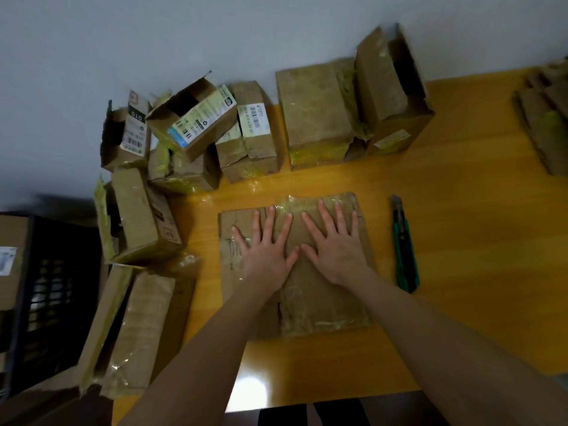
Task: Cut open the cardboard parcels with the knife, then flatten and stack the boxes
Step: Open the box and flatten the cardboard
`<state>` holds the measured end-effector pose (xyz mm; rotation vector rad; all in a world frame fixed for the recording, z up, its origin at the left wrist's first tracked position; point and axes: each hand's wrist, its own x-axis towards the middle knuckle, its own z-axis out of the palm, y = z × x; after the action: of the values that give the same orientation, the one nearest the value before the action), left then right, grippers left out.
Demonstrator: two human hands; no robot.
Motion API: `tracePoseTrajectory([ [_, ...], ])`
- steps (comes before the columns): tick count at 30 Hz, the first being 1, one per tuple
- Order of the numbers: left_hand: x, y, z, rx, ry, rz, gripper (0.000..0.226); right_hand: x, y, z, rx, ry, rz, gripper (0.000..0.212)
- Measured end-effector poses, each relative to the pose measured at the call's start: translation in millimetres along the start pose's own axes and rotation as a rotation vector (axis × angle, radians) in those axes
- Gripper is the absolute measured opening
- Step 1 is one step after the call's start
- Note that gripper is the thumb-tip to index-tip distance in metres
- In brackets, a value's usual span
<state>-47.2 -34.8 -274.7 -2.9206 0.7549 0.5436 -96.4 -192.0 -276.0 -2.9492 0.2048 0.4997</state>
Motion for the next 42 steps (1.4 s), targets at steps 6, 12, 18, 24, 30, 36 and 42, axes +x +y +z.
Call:
tracePoseTrajectory([
  [6,4,-1,-1,-0.008,-0.022,0.000,0.069,3,1,1,-0.020,0.030,-0.006,0.070],
  [12,-29,1,3,-0.019,-0.040,-0.037,0.067,2,1,-6,-0.040,-0.046,-0.007,0.067],
  [18,-76,0,15,0.012,-0.150,-0.082,0.069,-35,-12,0,-0.039,-0.076,0.010,0.064],
  [24,-75,4,9,0.012,-0.186,-0.077,0.067,-87,-22,25,0.013,-0.069,-0.034,0.073],
  [30,-72,2,13,-0.025,-0.194,-0.072,0.068,-83,-20,37,0.004,0.004,-0.031,0.070],
  [36,-72,0,15,-0.049,-0.177,-0.053,0.068,-83,-21,32,-0.021,-0.032,-0.019,0.080],
  [42,-74,-3,7,-0.071,-0.203,-0.025,0.072,-84,-19,16,0.044,-0.139,-0.039,0.066],
])
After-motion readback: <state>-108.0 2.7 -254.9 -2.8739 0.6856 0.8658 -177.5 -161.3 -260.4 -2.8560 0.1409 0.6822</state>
